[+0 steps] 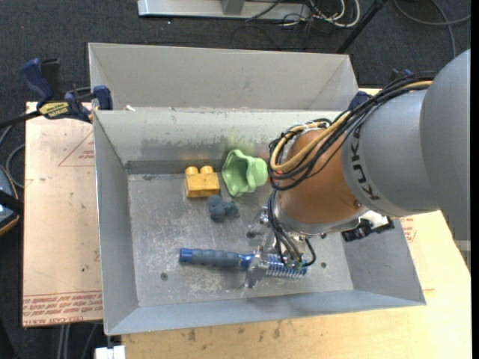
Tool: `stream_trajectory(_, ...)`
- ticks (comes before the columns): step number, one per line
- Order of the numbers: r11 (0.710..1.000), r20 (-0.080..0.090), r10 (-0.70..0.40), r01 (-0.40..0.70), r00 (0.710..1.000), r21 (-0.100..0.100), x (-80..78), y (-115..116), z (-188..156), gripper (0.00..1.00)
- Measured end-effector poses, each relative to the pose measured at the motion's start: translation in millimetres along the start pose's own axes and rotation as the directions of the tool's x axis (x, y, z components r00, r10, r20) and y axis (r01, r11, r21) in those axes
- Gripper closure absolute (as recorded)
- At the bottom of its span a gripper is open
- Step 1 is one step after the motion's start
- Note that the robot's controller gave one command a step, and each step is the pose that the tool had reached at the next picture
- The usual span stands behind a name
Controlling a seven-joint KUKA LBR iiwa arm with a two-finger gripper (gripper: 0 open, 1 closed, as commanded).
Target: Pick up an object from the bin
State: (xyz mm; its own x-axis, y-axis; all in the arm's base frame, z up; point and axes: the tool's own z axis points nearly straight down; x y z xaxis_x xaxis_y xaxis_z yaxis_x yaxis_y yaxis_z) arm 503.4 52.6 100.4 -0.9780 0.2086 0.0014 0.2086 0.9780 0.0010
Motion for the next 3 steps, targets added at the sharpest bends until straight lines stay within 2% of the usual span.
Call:
stream_trajectory(1, 1.0, -0.001, -0.007, 0.007, 1.0, 0.002, 5.0, -18, 1, 0.0)
stream_trajectory(2, 0.988, 0.01, -0.154, 0.154, 0.988, 0.0, 8.0, -7, 26, 0.0)
stream_trajectory(3, 0.989, 0.004, -0.151, 0.151, 0.989, 0.0, 6.6, -7, 24, 0.0)
